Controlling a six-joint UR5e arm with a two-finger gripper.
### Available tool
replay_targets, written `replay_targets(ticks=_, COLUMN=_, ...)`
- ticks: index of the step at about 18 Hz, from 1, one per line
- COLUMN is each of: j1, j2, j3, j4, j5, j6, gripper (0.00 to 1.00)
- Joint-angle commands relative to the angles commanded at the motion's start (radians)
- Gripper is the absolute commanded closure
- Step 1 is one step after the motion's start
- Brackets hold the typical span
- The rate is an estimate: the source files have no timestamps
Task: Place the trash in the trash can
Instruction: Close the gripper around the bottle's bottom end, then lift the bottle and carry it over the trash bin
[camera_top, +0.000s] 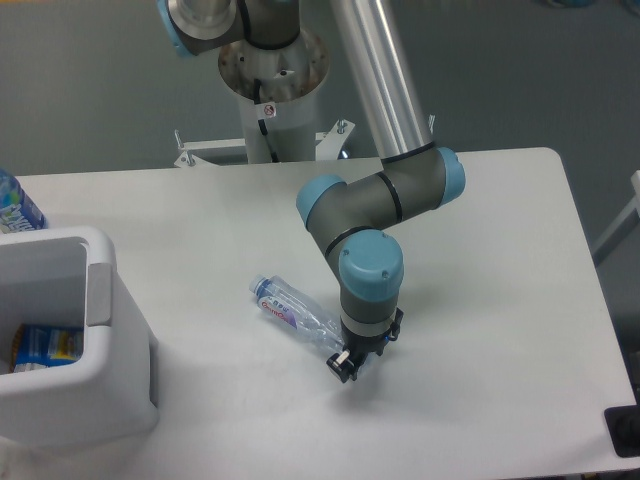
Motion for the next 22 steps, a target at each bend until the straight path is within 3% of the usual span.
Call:
replay_targets(ticks=3, j1=0.000, j2=0.069, j3=0.018, j4=0.003, j5=0.000, j6=-0.003, gripper=0.37)
replay_targets(ticks=6, j1=0.002, j2=0.120, j3=0.112, j4=0.003, j5=0.000, j6=-0.009, gripper=0.40)
replay_targets(ticks=13, j1=-0.003, j2=0.187, j3=0.245, j4=0.035, j5=-0.003, j6=-0.009, gripper=0.40)
replay_targets(ticks=18, j1=-0.069, j2=0.198, j3=0.348, j4=0.048, j5=-0.002, j6=-0.006, gripper=0.40)
replay_targets(ticks=22, j1=-0.127, j2=0.229, j3=0.373, j4=0.054, j5=0.000, j6=0.005, gripper=0.40)
